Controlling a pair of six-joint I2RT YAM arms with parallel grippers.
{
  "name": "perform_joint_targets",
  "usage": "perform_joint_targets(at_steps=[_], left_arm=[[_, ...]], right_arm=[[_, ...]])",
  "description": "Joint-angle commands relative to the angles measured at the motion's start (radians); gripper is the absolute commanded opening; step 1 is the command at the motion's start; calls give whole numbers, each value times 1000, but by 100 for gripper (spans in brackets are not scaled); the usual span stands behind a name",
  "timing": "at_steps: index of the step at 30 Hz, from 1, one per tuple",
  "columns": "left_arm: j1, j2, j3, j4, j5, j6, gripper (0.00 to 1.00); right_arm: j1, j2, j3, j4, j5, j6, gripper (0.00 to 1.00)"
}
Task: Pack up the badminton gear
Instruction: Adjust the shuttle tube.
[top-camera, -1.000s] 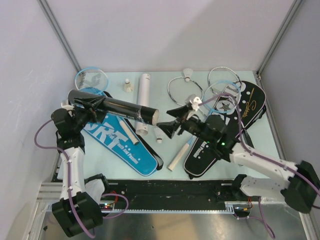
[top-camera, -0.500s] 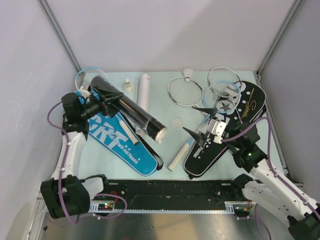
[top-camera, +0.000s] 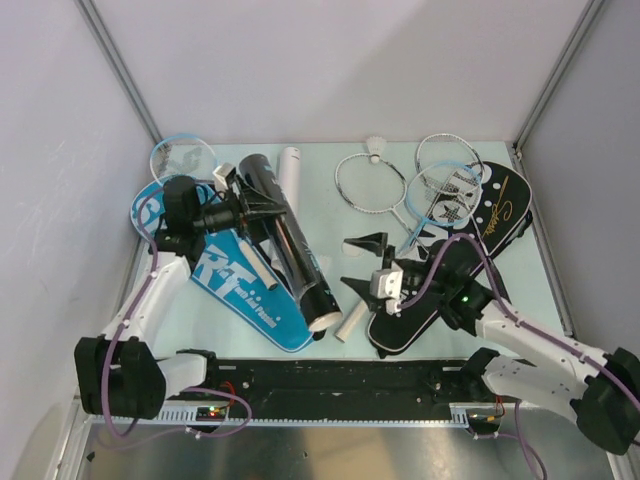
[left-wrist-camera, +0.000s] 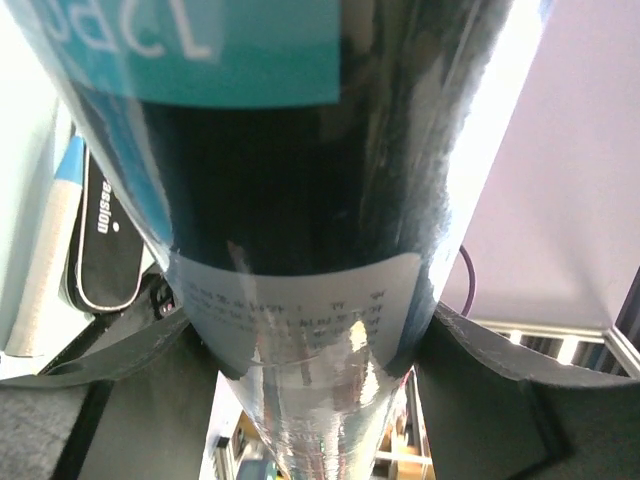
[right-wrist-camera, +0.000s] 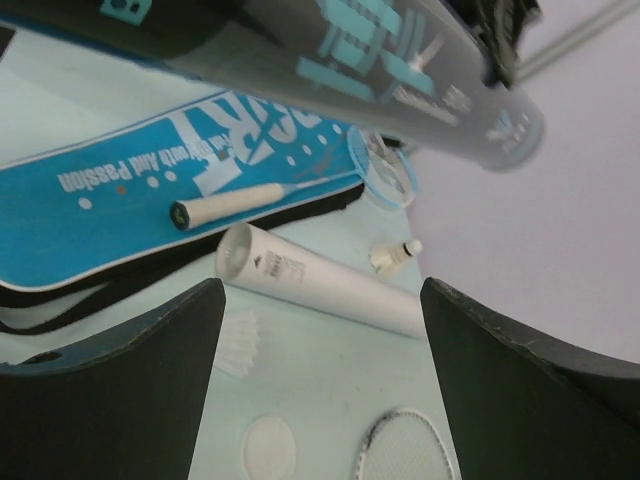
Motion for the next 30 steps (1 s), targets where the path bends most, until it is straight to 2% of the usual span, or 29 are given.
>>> perform_joint_targets(at_steps=[1, 6, 9, 16, 24, 27, 30], left_arm=[[-76, 25, 8, 21, 49, 22, 41], [-149, 66, 5, 21, 36, 0, 42], [-167, 82, -5, 21, 30, -18, 42], [-211, 104, -26, 21, 29, -55, 43], [-253, 117, 0, 21, 32, -99, 44], [-254, 110, 2, 21, 26, -107, 46], [-254, 102, -13, 21, 17, -110, 50]], right_arm=[[111, 62, 52, 116, 112, -162, 85], [209, 141, 52, 300, 237, -264, 86], [240, 172, 54, 366, 257, -307, 87], [287, 225, 62, 428, 247, -369, 88], [319, 286, 127, 388, 186, -399, 88], [328, 306, 132, 382, 186, -404, 85], [333, 316, 138, 381, 197, -399, 75]])
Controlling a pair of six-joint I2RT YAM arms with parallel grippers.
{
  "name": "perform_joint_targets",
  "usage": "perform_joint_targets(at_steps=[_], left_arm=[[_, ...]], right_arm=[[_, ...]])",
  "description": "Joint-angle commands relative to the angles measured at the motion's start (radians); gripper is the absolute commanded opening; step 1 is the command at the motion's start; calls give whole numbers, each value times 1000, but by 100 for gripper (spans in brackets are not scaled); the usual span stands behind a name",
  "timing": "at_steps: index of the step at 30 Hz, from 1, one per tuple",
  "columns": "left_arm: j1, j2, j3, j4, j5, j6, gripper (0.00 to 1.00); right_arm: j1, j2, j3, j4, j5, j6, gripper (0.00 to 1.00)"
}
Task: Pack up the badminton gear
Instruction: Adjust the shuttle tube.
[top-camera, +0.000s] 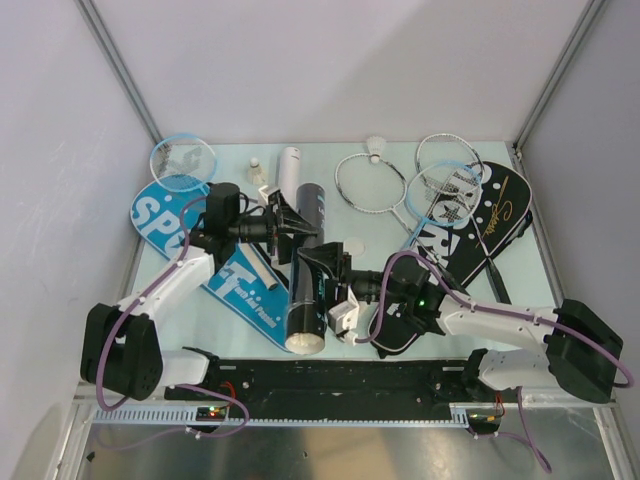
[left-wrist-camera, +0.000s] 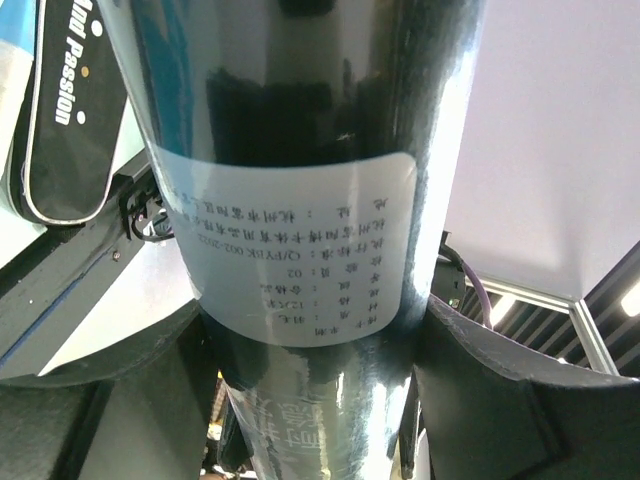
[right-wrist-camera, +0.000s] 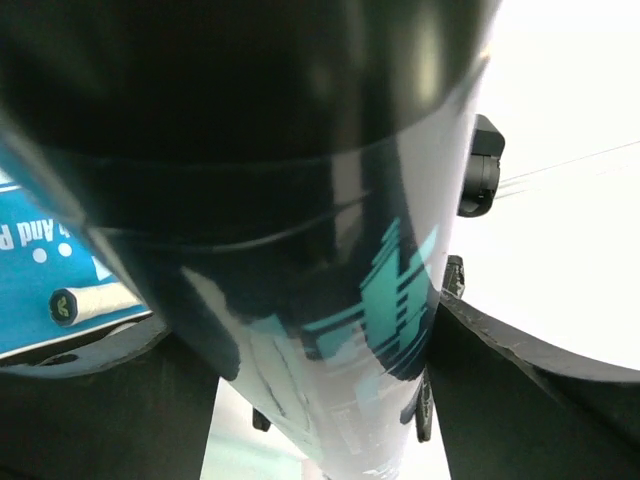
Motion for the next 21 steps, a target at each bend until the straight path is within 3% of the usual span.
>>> perform_joint_targets(at_steps=[1, 5, 13, 21], left_arm=[[-10, -21, 11, 23, 11, -23, 52], [-10, -21, 12, 24, 7, 6, 65], [-2, -34, 58, 23, 1, 30, 96], [21, -86, 75, 8, -23, 40, 100]], right_arm=[[8, 14, 56, 70, 6, -24, 71], [4, 9, 57, 85, 52, 12, 57], [-8, -57, 53, 87, 149, 101, 41], [-46, -141, 40, 49, 205, 145, 30]])
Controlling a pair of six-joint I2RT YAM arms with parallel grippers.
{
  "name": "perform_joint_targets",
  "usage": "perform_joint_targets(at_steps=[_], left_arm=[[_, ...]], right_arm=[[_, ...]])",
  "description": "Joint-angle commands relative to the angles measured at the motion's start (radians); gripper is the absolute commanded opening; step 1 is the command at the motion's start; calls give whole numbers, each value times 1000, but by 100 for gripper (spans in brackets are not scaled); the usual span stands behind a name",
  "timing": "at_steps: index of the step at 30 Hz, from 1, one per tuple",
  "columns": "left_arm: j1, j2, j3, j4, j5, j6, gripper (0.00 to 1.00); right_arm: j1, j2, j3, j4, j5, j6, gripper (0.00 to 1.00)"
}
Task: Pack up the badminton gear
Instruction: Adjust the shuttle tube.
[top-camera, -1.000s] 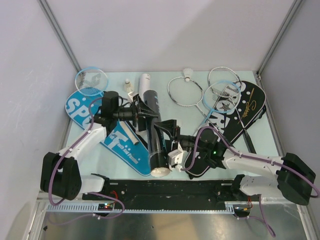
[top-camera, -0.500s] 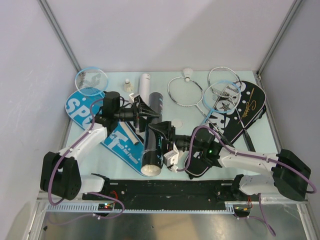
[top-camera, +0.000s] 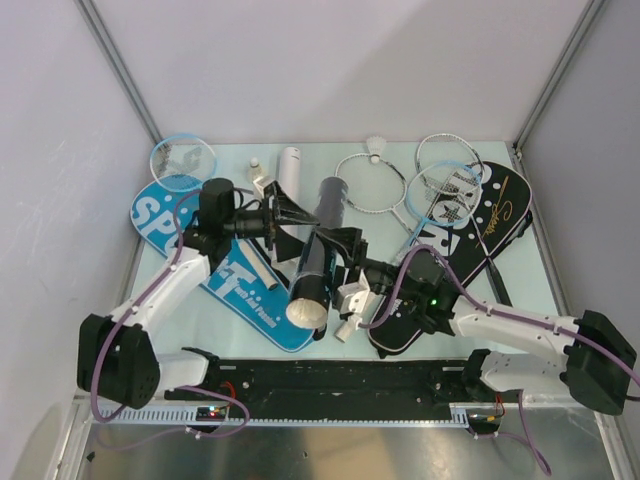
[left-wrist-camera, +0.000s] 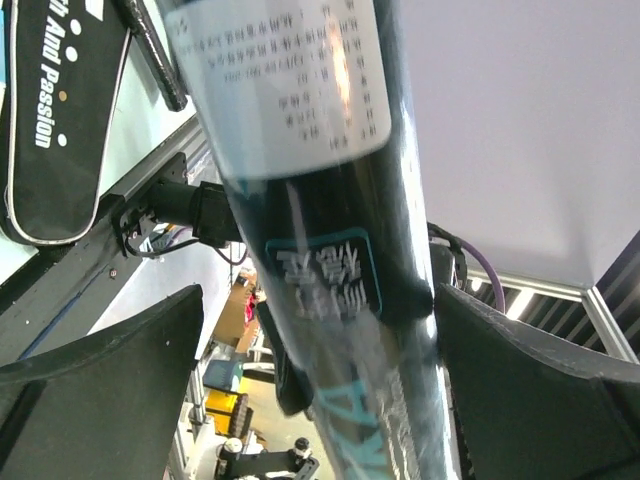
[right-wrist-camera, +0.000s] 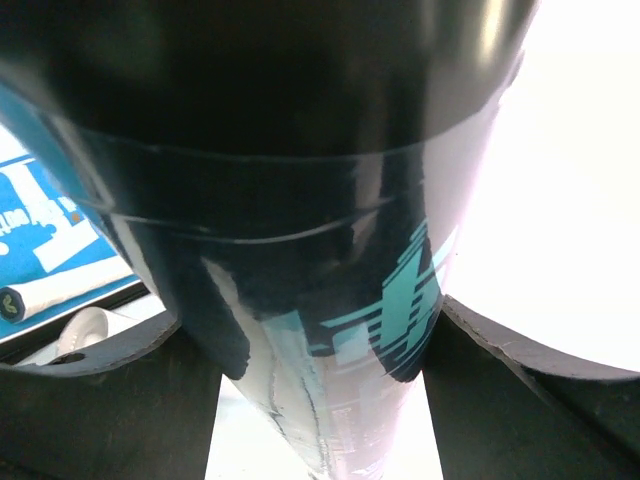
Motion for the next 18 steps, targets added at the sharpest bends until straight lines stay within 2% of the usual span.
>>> perform_joint_targets(at_steps=[1, 4, 10, 13, 18], left_arm=[[31, -62, 42, -3, -4, 48, 100], [93, -67, 53, -57, -17, 105, 100], [229, -54, 150, -164, -121, 339, 98], [310, 9, 204, -209, -241, 448, 96], [372, 173, 395, -366, -564, 675, 95]], right_arm=[[-25, -81, 31, 43, 63, 40, 29], [-50, -116, 31, 19, 76, 92, 28], [-103, -151, 31, -22, 123, 235, 26], [-125, -168, 31, -19, 150, 330, 26], [-154, -191, 32, -45, 215, 507, 25]])
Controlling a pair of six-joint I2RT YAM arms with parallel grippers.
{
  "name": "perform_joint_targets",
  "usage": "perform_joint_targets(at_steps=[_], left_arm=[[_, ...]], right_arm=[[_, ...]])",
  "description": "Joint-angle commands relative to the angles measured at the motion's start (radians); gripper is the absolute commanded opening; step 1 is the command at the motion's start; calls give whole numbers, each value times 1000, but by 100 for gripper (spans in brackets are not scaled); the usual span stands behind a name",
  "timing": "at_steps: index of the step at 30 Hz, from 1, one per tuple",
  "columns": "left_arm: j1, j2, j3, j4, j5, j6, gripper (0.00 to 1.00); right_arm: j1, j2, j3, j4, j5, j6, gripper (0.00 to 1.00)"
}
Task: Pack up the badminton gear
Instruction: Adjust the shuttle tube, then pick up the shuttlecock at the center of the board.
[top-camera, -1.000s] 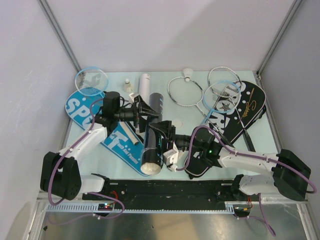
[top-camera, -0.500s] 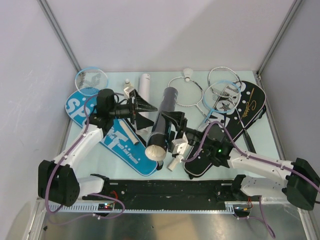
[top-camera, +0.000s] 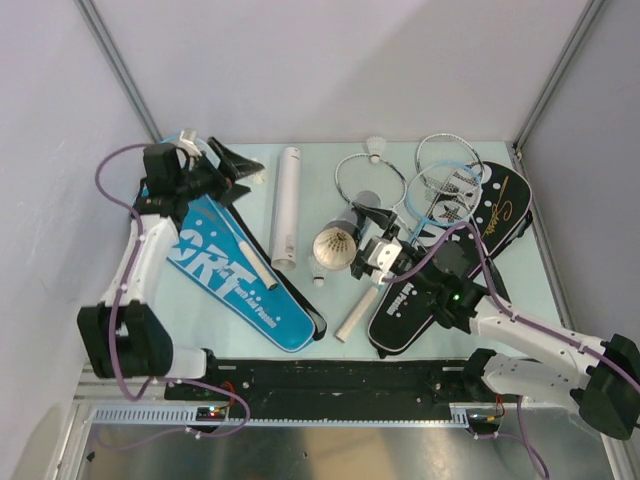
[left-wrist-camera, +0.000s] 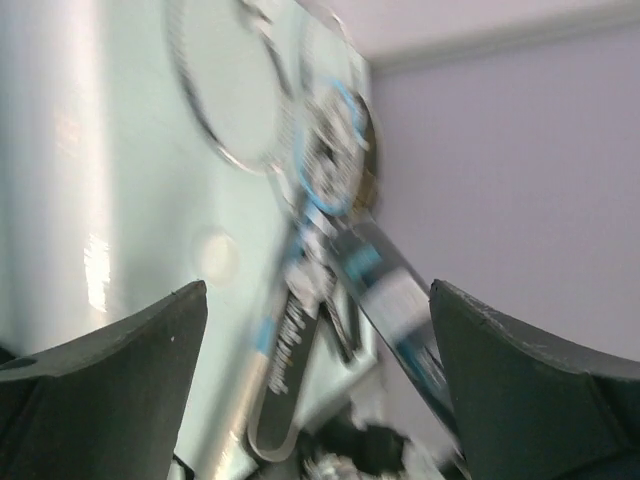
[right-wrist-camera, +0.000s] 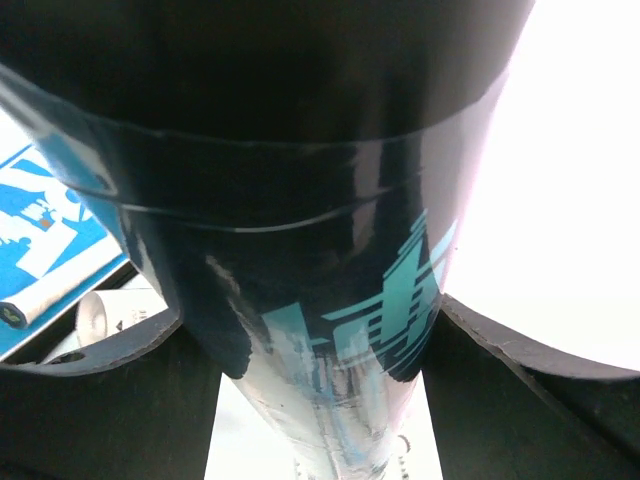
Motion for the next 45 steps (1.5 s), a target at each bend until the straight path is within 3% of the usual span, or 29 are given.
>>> perform_joint_targets(at_steps=[1, 6, 11, 23, 34, 45], left_arm=[[40, 162, 184, -155, -333, 262, 94], [57, 388, 376, -189, -524, 319, 92], [57, 620, 592, -193, -598, 362, 88], [18, 1009, 1008, -191, -564, 350, 84], [-15, 1076, 995, -191, -540, 281, 80], [-26, 1052, 966, -191, -614, 320, 53]], right_arm=[[-27, -52, 32, 30, 82, 215, 24], [-61, -85, 39, -29, 85, 342, 24], [-83, -119, 49, -50, 55, 390, 25], [-93, -110, 64, 11, 22, 389, 24], [-96, -122, 64, -2, 13, 379, 24], [-97, -164, 63, -55, 18, 373, 24]])
